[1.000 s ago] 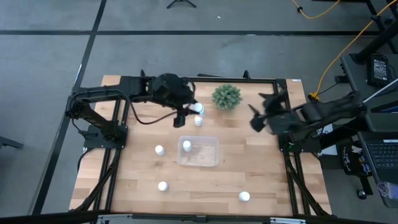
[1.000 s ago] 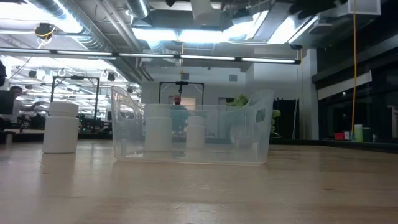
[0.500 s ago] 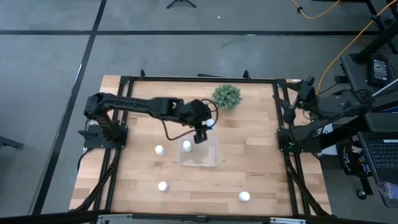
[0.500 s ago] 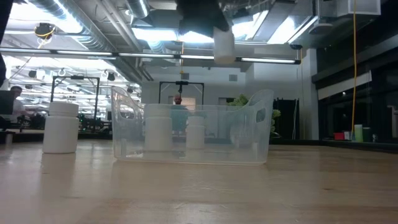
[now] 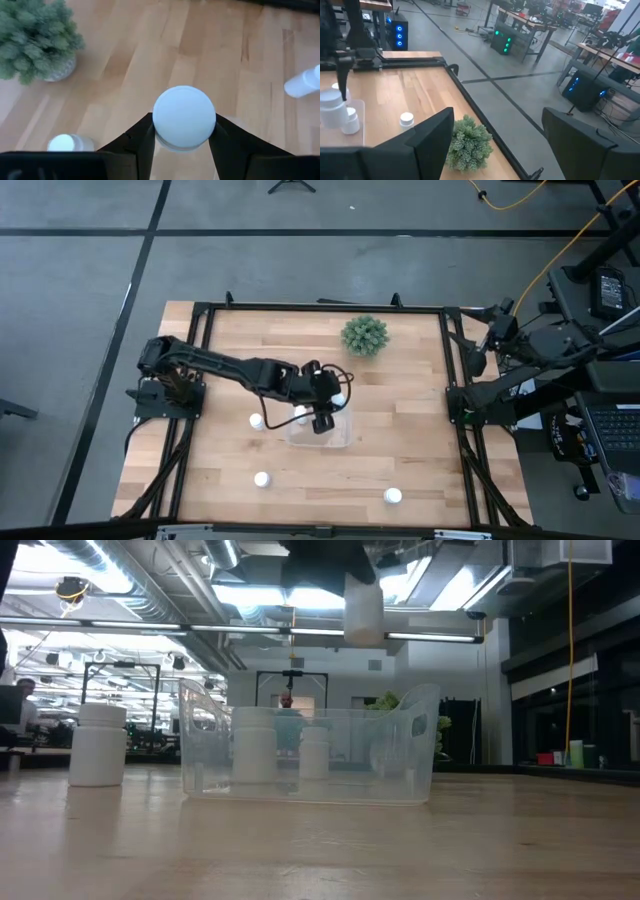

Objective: Pick and place pill bottles into a basket
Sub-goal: Put the white medicine bottle into the transparent bin

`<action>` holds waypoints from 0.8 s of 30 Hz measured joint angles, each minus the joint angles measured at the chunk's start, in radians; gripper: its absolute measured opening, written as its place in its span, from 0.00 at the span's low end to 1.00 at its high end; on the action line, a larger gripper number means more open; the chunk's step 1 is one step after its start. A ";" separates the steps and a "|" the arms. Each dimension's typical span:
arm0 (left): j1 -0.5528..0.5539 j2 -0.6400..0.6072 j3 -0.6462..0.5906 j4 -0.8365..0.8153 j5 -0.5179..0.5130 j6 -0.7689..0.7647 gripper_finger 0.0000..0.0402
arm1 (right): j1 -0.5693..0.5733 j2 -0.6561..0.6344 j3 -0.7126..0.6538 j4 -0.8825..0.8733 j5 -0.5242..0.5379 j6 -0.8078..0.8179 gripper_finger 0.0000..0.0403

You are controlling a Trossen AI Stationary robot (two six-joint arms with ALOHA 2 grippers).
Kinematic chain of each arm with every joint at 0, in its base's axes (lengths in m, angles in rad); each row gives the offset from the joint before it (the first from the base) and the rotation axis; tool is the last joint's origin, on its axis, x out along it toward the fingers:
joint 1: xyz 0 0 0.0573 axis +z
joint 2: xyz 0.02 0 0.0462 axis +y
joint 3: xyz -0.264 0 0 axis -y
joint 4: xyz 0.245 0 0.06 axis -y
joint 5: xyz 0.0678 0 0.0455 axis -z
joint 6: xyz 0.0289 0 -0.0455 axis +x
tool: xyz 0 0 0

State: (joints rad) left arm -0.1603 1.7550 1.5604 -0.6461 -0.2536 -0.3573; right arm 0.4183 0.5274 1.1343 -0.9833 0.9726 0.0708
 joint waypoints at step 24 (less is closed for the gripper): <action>-0.007 0.186 0.000 -0.003 0.072 0.023 0.37 | 0.000 0.000 0.000 0.015 -0.032 0.000 0.75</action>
State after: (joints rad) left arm -0.1676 1.9409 1.5601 -0.6488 -0.1818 -0.3342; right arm 0.4181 0.5274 1.1339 -0.9680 0.9405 0.0704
